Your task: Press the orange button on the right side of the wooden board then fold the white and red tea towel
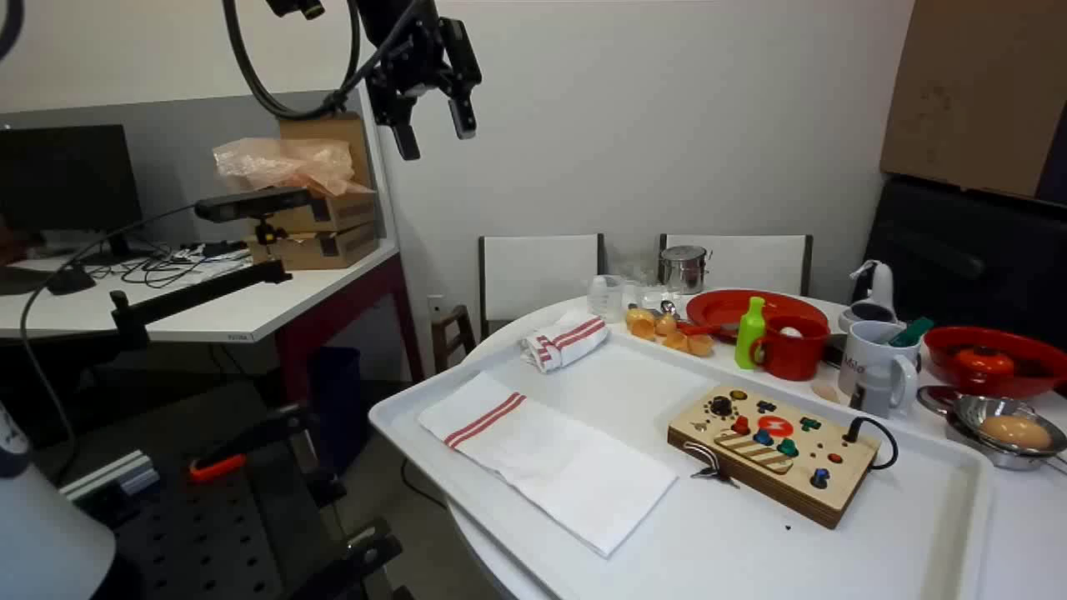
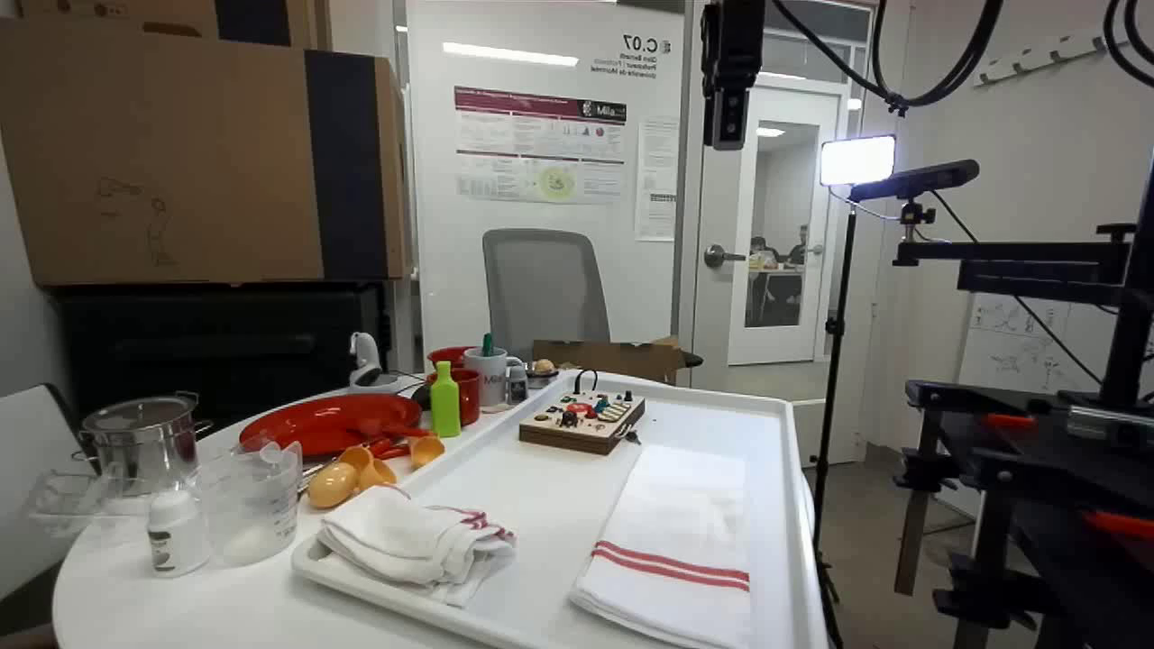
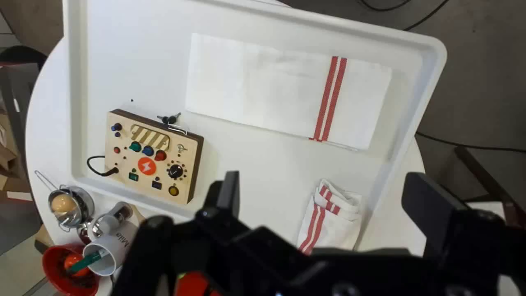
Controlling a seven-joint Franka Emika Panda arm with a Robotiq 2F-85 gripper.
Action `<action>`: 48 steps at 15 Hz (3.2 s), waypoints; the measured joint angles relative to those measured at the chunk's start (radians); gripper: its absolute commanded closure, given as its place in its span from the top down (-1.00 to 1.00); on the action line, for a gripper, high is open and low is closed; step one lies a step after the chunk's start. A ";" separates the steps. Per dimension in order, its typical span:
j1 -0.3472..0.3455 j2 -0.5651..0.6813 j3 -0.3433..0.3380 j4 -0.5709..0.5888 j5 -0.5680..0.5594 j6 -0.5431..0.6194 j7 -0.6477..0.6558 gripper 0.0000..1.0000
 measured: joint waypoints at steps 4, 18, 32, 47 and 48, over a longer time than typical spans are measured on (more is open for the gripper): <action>0.010 0.002 -0.003 0.003 0.000 0.000 0.000 1.00; -0.027 0.270 -0.053 0.286 -0.186 0.019 0.407 1.00; 0.073 0.624 -0.243 0.641 -0.178 -0.030 0.695 1.00; 0.018 0.677 -0.299 0.656 -0.052 0.013 0.466 1.00; -0.003 0.690 -0.316 0.656 -0.042 0.015 0.438 1.00</action>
